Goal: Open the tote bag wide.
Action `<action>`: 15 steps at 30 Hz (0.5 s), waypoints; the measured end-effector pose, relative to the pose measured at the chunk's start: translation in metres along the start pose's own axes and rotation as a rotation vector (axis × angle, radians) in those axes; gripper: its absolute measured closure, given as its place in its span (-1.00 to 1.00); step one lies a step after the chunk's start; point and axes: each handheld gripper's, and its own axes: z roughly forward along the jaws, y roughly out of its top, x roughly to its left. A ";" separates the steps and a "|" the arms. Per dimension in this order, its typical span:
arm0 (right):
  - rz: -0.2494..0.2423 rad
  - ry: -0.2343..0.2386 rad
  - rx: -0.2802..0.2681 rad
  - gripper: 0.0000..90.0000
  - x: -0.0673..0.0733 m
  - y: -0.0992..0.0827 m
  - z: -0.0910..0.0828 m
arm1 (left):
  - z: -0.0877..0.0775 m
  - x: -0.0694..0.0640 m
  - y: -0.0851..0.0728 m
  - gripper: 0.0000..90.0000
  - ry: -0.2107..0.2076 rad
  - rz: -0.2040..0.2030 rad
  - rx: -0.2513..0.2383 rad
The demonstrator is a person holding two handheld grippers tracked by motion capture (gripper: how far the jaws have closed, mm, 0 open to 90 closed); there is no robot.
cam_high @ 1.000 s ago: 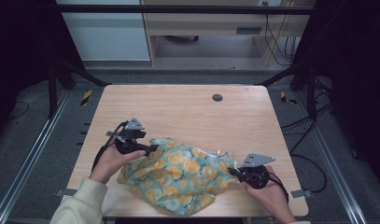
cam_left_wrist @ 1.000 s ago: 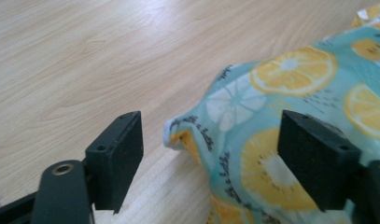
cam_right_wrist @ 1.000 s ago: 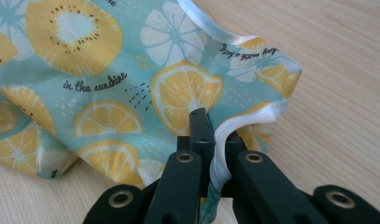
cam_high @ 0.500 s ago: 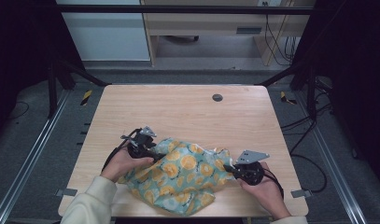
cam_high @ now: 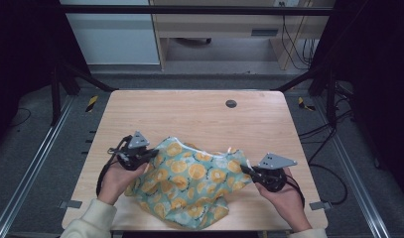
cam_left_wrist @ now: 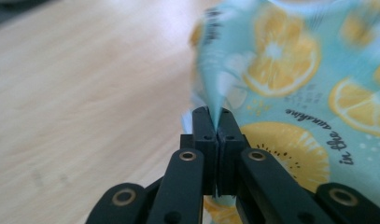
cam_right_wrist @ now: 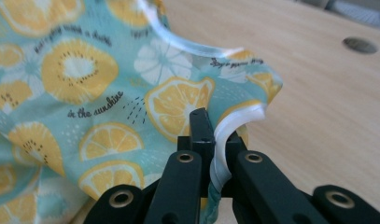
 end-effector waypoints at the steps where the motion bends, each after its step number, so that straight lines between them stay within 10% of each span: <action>1: 0.000 0.000 0.000 1.00 0.000 0.000 0.000 | -0.006 0.001 0.000 1.00 0.007 -0.003 -0.015; 15: -0.069 0.021 -0.127 1.00 0.025 0.031 -0.039 | -0.088 -0.021 -0.003 1.00 0.059 0.086 -0.160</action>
